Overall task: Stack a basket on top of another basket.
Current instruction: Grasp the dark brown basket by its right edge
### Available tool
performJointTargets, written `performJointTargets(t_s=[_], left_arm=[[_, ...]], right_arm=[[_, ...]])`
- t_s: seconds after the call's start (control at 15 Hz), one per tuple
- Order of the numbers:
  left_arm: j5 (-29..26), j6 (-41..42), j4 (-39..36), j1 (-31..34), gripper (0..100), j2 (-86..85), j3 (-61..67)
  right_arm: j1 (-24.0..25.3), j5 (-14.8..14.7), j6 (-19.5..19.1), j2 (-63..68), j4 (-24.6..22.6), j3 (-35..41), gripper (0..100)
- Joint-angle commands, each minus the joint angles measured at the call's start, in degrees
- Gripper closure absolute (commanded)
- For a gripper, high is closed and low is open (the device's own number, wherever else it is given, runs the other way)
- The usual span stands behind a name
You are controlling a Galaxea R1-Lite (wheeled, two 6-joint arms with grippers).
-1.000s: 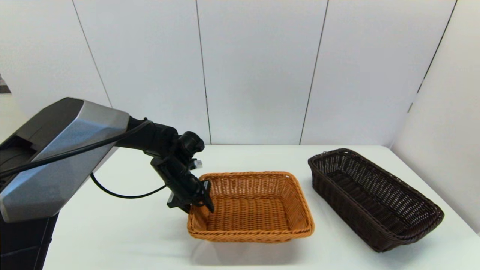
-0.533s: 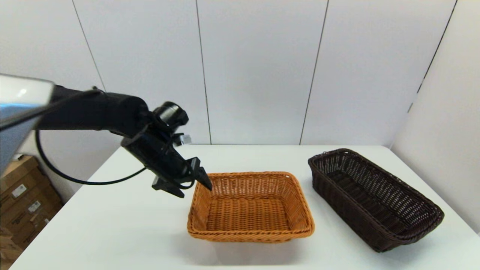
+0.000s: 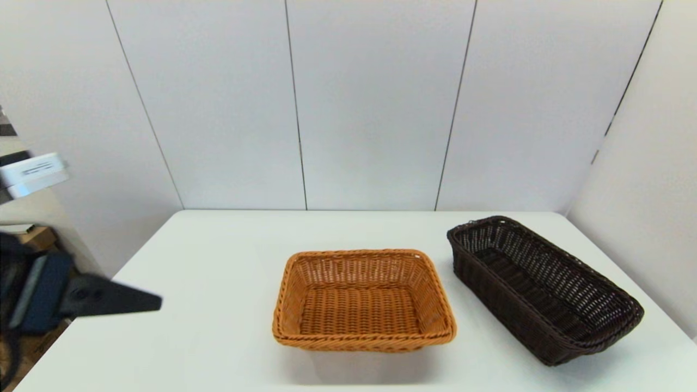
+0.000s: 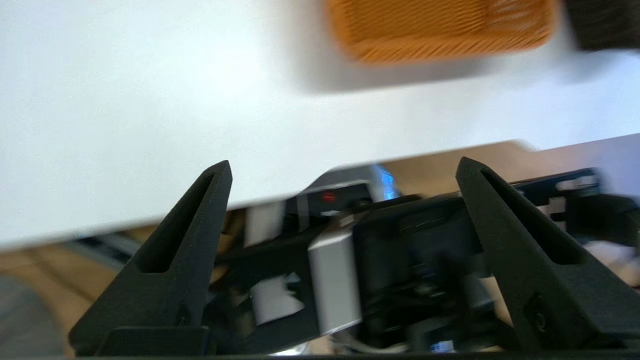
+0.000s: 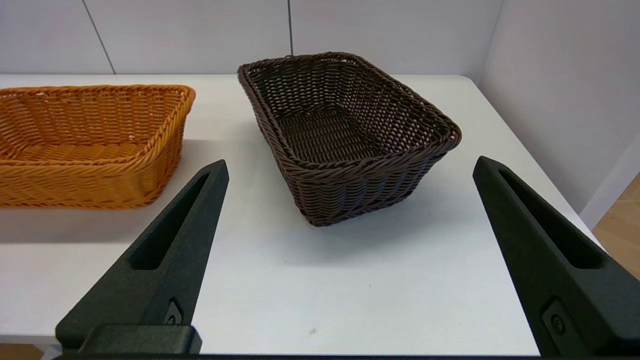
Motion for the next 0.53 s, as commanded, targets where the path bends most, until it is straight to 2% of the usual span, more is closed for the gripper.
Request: performJointTargets(t_s=[0.07,0.27,0.4,0.53], left_arm=[[7.1,4.87,7.29,7.8,0,-32.09,18.36],[5.43,9.88,10.98,14.66,0,-42.37,21.26],[2.26,10.14,11.25,17.3,0,-44.57,21.53],[1.74,11.72,10.89,18.44,0,-48.88,24.87]], right_arm=[[0.02,0.03,0.0,0.0,-0.01,0.07,0],[0.02,0.03,0.0,-0.09,-0.01,-0.01,0],[0.02,0.03,0.0,-0.09,-0.01,-0.01,0],[0.02,0.03,0.0,-0.09,-0.01,-0.01,0]])
